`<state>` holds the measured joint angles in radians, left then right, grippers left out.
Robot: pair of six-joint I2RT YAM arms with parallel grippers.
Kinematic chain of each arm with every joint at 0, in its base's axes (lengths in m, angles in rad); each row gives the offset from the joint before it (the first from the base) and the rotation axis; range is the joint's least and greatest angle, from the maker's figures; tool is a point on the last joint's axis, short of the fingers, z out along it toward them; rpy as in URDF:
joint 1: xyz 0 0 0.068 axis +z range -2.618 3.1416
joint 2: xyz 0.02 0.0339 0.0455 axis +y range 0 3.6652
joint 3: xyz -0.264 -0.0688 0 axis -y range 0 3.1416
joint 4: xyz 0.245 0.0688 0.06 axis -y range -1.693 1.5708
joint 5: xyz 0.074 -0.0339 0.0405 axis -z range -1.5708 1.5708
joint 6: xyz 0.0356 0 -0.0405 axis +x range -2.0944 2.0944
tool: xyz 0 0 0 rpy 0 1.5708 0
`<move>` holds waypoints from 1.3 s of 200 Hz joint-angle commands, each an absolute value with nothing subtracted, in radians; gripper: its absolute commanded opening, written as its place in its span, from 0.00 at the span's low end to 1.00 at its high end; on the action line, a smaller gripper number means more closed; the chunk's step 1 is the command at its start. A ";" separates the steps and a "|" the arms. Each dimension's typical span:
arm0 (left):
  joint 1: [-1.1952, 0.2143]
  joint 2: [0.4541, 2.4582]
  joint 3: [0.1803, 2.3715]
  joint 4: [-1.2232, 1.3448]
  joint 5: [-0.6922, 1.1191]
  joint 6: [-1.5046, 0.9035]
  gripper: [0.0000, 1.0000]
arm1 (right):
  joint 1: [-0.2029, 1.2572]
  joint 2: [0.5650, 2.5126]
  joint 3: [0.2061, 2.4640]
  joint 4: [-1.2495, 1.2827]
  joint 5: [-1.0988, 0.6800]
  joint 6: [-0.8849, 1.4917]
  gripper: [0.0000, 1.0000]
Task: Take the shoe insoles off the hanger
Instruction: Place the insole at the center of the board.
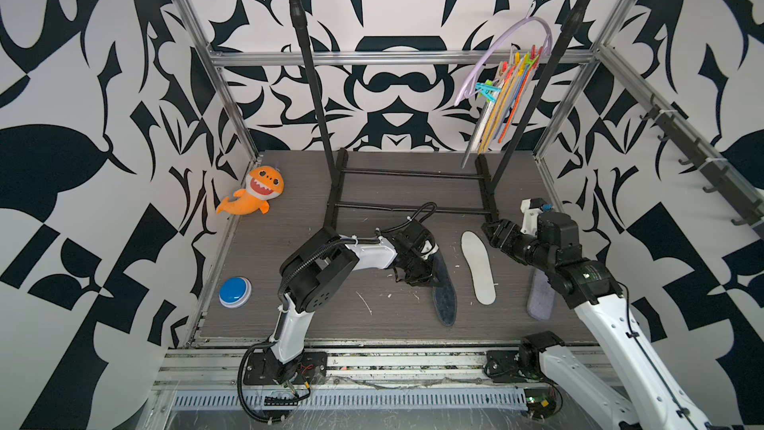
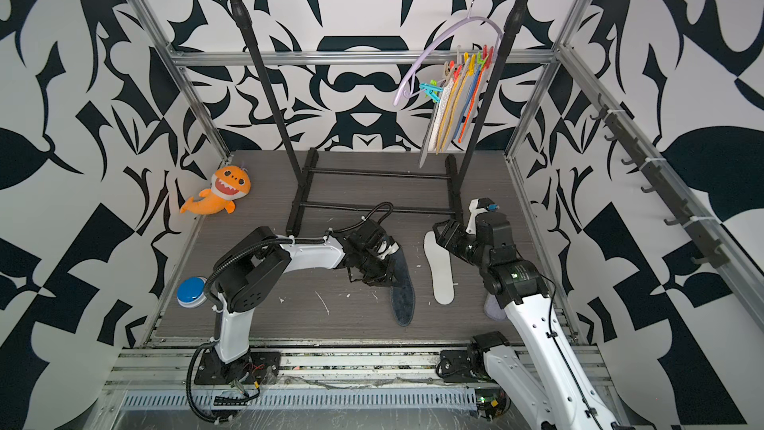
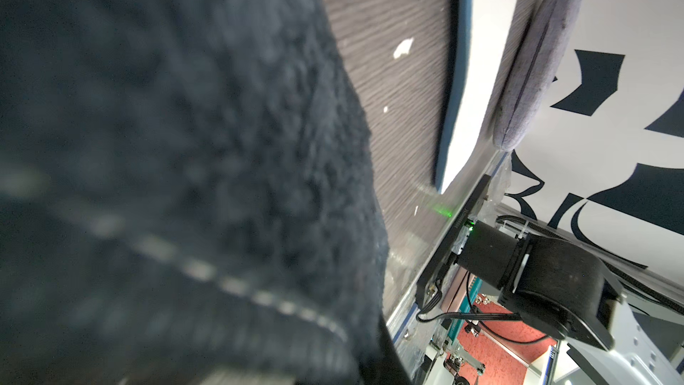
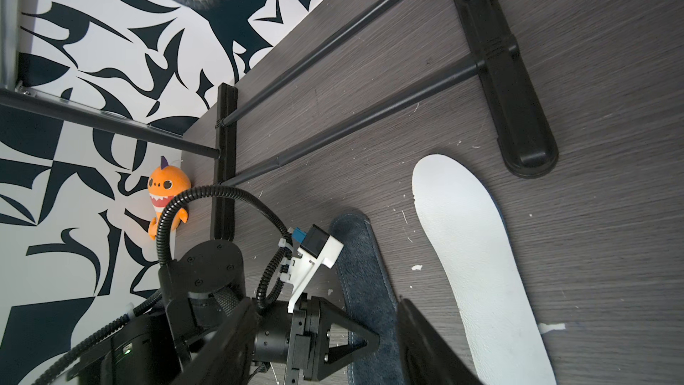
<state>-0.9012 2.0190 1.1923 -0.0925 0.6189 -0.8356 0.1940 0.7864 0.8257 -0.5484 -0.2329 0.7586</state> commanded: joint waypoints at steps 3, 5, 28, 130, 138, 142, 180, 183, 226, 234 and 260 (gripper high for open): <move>-0.896 2.049 1.238 -0.087 0.613 -0.845 0.10 | 0.185 0.774 0.818 -0.502 -0.259 0.769 0.62; -0.896 2.050 1.241 -0.087 0.613 -0.844 0.10 | 0.183 0.773 0.816 -0.501 -0.259 0.771 0.62; -0.896 2.072 1.267 -0.091 0.614 -0.845 0.10 | 0.177 0.772 0.813 -0.497 -0.268 0.773 0.62; -0.896 2.132 1.361 -0.091 0.614 -0.841 0.23 | 0.155 0.767 0.810 -0.495 -0.291 0.780 0.62; -0.896 2.128 1.357 -0.092 0.609 -0.840 0.30 | 0.154 0.767 0.810 -0.495 -0.293 0.779 0.62; -0.896 2.128 1.355 -0.092 0.605 -0.840 0.33 | 0.153 0.767 0.810 -0.495 -0.293 0.779 0.62; -0.896 2.089 1.335 -0.145 0.547 -0.821 0.55 | 0.147 0.762 0.815 -0.497 -0.294 0.780 0.62; -0.895 2.085 1.332 -0.151 0.539 -0.818 0.57 | 0.147 0.762 0.815 -0.497 -0.295 0.780 0.62; -0.896 2.006 1.318 -0.281 0.429 -0.758 0.63 | 0.137 0.761 0.821 -0.504 -0.295 0.775 0.67; -0.897 1.993 1.316 -0.304 0.409 -0.747 0.63 | 0.137 0.760 0.824 -0.504 -0.295 0.775 0.68; -0.897 1.943 1.303 -0.373 0.348 -0.714 0.63 | 0.133 0.758 0.834 -0.516 -0.286 0.768 0.71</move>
<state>-0.9005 2.0140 1.3235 -0.2581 0.4355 -0.7666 0.1387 0.7727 0.8101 -0.5312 -0.2890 0.7826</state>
